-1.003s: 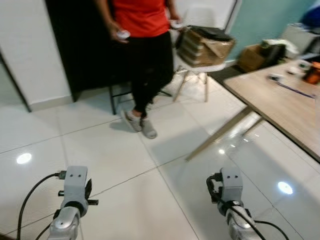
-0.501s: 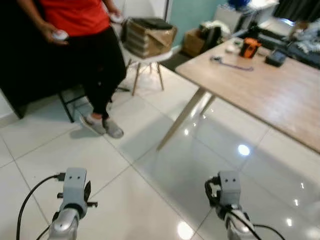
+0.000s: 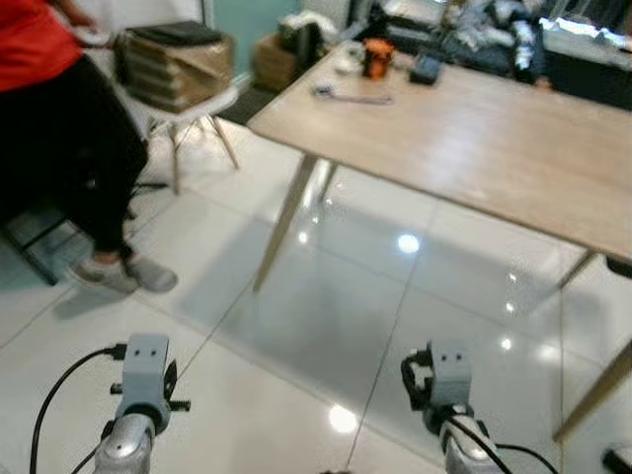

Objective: Setting the table

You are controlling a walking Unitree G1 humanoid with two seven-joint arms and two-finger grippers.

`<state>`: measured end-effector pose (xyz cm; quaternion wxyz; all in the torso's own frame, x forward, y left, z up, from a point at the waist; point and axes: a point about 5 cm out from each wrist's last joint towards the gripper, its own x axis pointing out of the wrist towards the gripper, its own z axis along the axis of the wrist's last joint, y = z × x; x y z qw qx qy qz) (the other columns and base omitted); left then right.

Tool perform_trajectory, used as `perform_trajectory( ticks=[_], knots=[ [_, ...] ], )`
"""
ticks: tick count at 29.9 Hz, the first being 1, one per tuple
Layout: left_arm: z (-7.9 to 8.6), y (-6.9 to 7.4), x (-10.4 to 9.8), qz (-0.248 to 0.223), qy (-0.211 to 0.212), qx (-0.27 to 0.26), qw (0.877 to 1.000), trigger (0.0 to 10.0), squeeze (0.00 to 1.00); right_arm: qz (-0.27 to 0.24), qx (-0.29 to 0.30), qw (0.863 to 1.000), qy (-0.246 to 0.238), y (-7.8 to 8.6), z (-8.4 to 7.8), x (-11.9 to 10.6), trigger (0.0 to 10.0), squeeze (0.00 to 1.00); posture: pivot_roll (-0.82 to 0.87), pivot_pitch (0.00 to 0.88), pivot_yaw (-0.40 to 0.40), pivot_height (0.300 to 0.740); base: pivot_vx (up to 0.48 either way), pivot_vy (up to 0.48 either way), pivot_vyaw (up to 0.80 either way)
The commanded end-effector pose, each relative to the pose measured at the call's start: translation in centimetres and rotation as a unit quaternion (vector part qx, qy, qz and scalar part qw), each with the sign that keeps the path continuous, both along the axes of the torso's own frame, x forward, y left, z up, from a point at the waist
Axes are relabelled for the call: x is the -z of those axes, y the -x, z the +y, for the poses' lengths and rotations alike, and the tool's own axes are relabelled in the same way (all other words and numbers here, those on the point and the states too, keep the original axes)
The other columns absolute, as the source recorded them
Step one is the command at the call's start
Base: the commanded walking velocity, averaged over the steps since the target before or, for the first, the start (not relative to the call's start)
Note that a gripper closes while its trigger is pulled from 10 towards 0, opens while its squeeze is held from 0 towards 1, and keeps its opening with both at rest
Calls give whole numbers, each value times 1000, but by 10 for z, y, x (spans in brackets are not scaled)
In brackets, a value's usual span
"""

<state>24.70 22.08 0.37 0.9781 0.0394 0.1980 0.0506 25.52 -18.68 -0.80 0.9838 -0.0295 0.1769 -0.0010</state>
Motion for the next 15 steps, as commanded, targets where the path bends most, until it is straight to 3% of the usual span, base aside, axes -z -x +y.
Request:
perform_trajectory(
  ticks=[1,15],
  knots=[
    [-1,6,6,13,0,0,1000,10000,0,5,4,1000,4,2,-4,2,10000,0,-33,52,14,740,0,0,-788],
    [-2,7,7,14,-1,1,1000,10000,0,5,4,1000,5,2,-4,2,10000,0,-32,50,12,740,0,0,-788]
  ],
)
